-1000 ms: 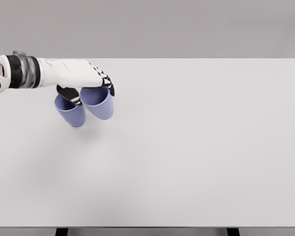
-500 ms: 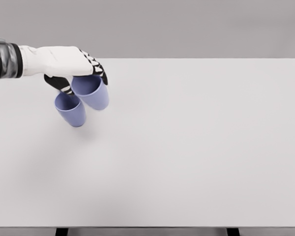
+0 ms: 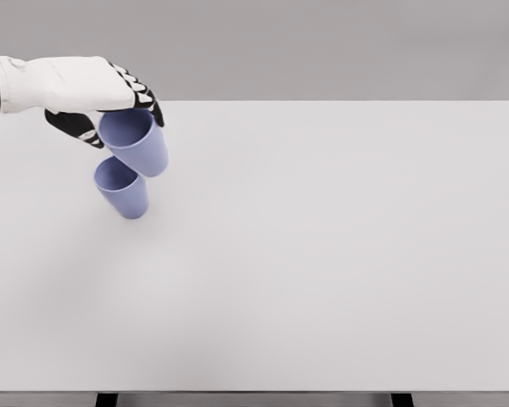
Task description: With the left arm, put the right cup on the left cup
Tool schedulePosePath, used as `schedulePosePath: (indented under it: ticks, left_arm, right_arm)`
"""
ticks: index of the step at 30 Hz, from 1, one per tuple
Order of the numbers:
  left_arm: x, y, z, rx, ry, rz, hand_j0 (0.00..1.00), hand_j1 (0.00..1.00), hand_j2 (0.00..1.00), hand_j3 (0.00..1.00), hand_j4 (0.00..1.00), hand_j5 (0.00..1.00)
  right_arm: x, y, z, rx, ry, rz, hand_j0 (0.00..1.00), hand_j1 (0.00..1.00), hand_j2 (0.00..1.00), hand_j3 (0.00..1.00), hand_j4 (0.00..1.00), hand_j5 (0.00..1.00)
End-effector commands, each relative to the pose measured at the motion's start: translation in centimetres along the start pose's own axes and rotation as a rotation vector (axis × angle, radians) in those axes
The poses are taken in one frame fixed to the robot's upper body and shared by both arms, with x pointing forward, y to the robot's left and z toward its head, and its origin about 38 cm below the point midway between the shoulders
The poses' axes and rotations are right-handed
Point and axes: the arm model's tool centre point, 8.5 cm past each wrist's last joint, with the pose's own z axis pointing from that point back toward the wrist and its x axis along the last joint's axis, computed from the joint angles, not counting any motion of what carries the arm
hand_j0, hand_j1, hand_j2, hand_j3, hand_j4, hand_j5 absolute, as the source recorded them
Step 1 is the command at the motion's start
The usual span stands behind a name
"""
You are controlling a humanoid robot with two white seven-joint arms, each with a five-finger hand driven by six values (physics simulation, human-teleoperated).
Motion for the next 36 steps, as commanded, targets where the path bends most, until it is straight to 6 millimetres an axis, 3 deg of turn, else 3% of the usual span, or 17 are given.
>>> schedulePosePath:
  ticks: [1,12,27,36]
  left_arm:
    - [-0.2,-0.1,0.4,0.001,0.006,0.003,0.7,0.7,0.7,0.7,0.7,0.7]
    - [-1.5,-0.4,2.1,-0.005,0.06,0.014,0.7,0.7,0.7,0.7,0.7,0.7]
    - [-3.3,-1.6,2.0,-0.027,0.113,0.055,0.7,0.7,0.7,0.7,0.7,0.7]
    - [-3.4,-2.0,1.9,-0.038,0.117,0.059,0.7,0.7,0.7,0.7,0.7,0.7]
  right_arm:
    - [0.0,0.0,0.0,0.0,0.001,0.0,1.0,1.0,1.0,1.0,1.0,1.0]
    - [0.0,0.0,0.0,0.0,0.001,0.0,1.0,1.0,1.0,1.0,1.0,1.0]
    - [0.0,0.0,0.0,0.0,-0.001,0.0,1.0,1.0,1.0,1.0,1.0,1.0]
    - [0.0,0.0,0.0,0.0,-0.001,0.0,1.0,1.0,1.0,1.0,1.0,1.0]
